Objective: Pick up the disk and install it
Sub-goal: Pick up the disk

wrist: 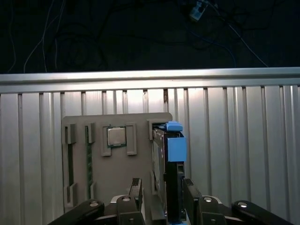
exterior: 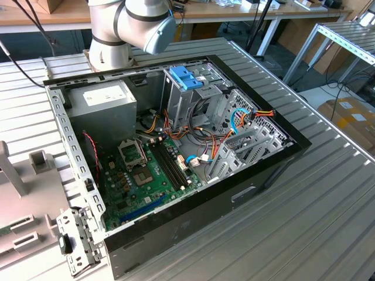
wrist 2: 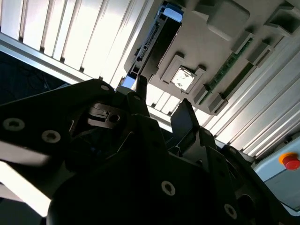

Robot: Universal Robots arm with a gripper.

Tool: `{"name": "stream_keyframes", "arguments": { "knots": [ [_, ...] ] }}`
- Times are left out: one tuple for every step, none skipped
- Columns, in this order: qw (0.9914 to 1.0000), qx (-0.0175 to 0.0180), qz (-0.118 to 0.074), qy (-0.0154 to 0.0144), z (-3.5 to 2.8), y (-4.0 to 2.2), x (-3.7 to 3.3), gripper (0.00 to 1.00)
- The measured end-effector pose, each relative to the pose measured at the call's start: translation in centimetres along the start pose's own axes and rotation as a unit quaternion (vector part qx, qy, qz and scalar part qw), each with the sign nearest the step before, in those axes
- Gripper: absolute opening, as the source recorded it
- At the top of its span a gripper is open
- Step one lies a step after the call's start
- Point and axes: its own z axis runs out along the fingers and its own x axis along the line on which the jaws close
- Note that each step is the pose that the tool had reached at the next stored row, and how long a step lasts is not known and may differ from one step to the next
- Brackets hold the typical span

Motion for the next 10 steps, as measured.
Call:
{"name": "stream_keyframes", "arguments": {
  "knots": [
    [1.00000,-0.0001,0.000,0.0000,0.12,0.01,-0.03,0.48],
    [1.00000,-0.0001,0.000,0.0000,0.20,0.02,-0.07,0.48],
    [1.00000,0.0000,0.000,0.0000,0.34,0.03,-0.14,0.48],
    [1.00000,0.0000,0.000,0.0000,0.47,0.04,-0.24,0.48],
    [1.00000,-0.0001,0.000,0.0000,0.56,0.04,-0.28,0.48],
    [1.00000,-0.0001,0.000,0.0000,0.61,0.05,-0.30,0.48],
    [1.00000,0.0000,0.000,0.0000,0.70,0.07,-0.31,0.48],
    [1.00000,-0.0001,-0.001,0.0000,0.80,0.09,-0.31,0.48],
    [1.00000,0.0000,-0.001,0.0000,0.94,0.12,-0.31,0.48],
    [1.00000,-0.0001,-0.001,0.0000,1.03,0.14,-0.31,0.48]
  ]
}}
